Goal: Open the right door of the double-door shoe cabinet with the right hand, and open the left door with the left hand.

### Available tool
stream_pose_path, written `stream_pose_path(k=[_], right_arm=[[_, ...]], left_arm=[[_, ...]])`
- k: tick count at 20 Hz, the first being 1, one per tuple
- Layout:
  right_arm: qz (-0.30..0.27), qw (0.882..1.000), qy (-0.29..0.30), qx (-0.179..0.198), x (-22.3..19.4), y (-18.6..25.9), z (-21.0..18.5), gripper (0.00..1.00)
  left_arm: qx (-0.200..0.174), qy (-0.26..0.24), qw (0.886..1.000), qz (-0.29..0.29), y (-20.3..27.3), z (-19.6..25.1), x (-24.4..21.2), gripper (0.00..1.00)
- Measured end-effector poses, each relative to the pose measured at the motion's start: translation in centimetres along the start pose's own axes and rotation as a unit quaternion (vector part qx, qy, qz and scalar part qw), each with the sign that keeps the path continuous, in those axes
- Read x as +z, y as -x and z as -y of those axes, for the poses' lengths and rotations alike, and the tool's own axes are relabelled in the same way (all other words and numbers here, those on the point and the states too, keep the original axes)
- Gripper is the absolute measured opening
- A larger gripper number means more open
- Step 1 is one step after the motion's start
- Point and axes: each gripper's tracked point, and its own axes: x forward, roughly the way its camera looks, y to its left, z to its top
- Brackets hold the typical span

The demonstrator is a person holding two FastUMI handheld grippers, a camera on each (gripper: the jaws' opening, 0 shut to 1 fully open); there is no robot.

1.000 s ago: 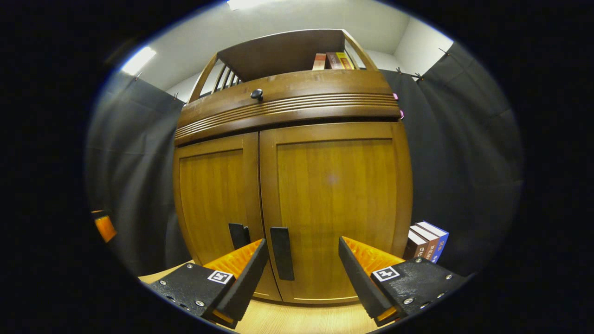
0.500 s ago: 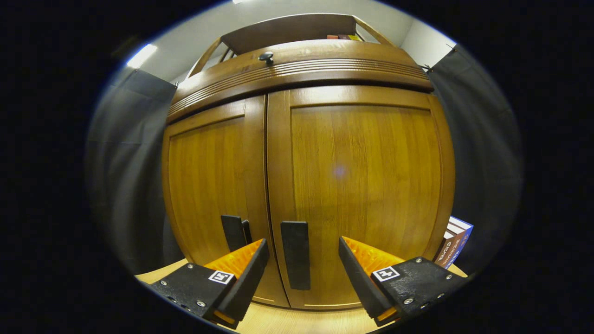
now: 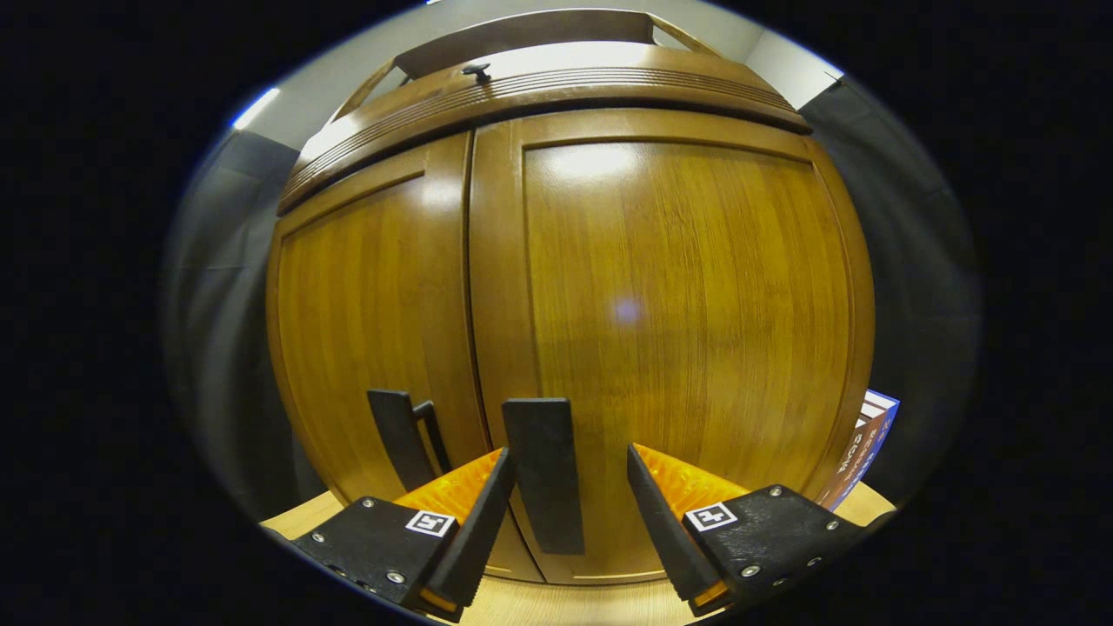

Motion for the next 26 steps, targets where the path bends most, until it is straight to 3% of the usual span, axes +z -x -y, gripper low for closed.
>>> stream_pose_path(k=[1, 2, 5, 7, 9, 10, 11, 12, 13, 14, 15, 16, 17, 18, 19, 21, 22, 25, 26], right_arm=[[0.004, 1.0, 0.002, -0.005, 0.1, 0.1, 0.2, 0.7], [0.007, 1.0, 0.006, -0.006, 0.2, -0.1, 0.1, 0.8], [0.02, 1.0, 0.021, -0.005, 0.1, -0.3, -0.6, 0.74], [0.023, 0.999, 0.028, 0.01, -0.2, -0.5, -1.8, 0.55], [0.027, 0.999, 0.039, 0.012, -0.2, -0.4, -1.8, 0.36], [0.029, 0.999, 0.038, 0.019, -0.1, -0.3, -1.9, 0.45], [0.023, 0.999, 0.034, 0.025, -0.3, -0.4, -1.9, 0.33], [0.02, 0.999, 0.03, 0.028, -0.3, -0.4, -1.9, 0.23], [0.017, 0.999, 0.033, 0.03, -0.3, -0.4, -1.9, 0.3], [0.018, 0.999, 0.037, 0.029, -0.3, -0.4, -1.9, 0.3], [0.019, 0.999, 0.043, 0.027, -0.3, -0.3, -1.9, 0.2], [0.02, 0.998, 0.046, 0.026, -0.3, -0.3, -1.9, 0.38], [0.018, 0.999, 0.045, 0.025, -0.3, -0.2, -1.9, 0.37], [0.016, 0.999, 0.042, 0.026, -0.4, -0.1, -1.9, 0.17], [0.016, 0.999, 0.041, 0.029, -0.4, 0.0, -2.0, 0.27], [0.017, 0.998, 0.044, 0.034, -0.3, 0.4, -2.0, 0.27], [0.019, 0.998, 0.046, 0.036, -0.3, 0.7, -2.0, 0.24], [0.023, 0.998, 0.04, 0.044, -0.6, 2.1, -1.8, 0.17], [0.025, 0.998, 0.038, 0.047, -0.5, 2.6, -1.8, 0.36]], left_arm=[[0.001, -0.001, 1.0, 0.0, -0.1, -0.1, -0.1, 0.99], [0.002, -0.002, 1.0, -0.001, -0.2, -0.2, -0.2, 0.99], [0.002, -0.001, 1.0, -0.004, -0.5, -0.1, -0.6, 0.98], [-0.001, -0.004, 1.0, 0.003, -0.6, 0.1, -0.2, 0.95], [-0.003, -0.014, 1.0, 0.007, -0.6, 0.3, 0.1, 0.99], [-0.006, -0.016, 1.0, 0.009, -0.6, 0.7, 0.3, 0.99], [-0.012, -0.016, 1.0, 0.01, -0.5, 1.1, 0.4, 0.94], [-0.018, -0.015, 1.0, 0.009, -0.5, 1.5, 0.5, 0.96], [-0.024, -0.014, 1.0, 0.008, -0.3, 2.0, 0.4, 0.94], [-0.028, -0.011, 1.0, 0.007, -0.3, 2.4, 0.4, 0.96], [-0.033, -0.009, 0.999, 0.007, 0.0, 2.7, 0.5, 0.96], [-0.036, -0.006, 0.999, 0.008, 0.2, 3.0, 0.6, 0.96], [-0.038, -0.005, 0.999, 0.008, 0.3, 3.2, 0.9, 0.98], [-0.039, -0.004, 0.999, 0.008, 0.6, 3.3, 0.9, 0.96], [-0.038, -0.005, 0.999, 0.008, 0.8, 3.3, 1.0, 0.96], [-0.038, -0.005, 0.999, 0.01, 1.3, 3.4, 1.3, 0.98], [-0.038, -0.004, 0.999, 0.011, 1.4, 3.5, 1.4, 0.94], [-0.043, -0.006, 0.999, 0.01, 1.9, 4.1, 1.4, 0.96], [-0.045, -0.007, 0.999, 0.009, 2.1, 4.3, 1.4, 0.94]])
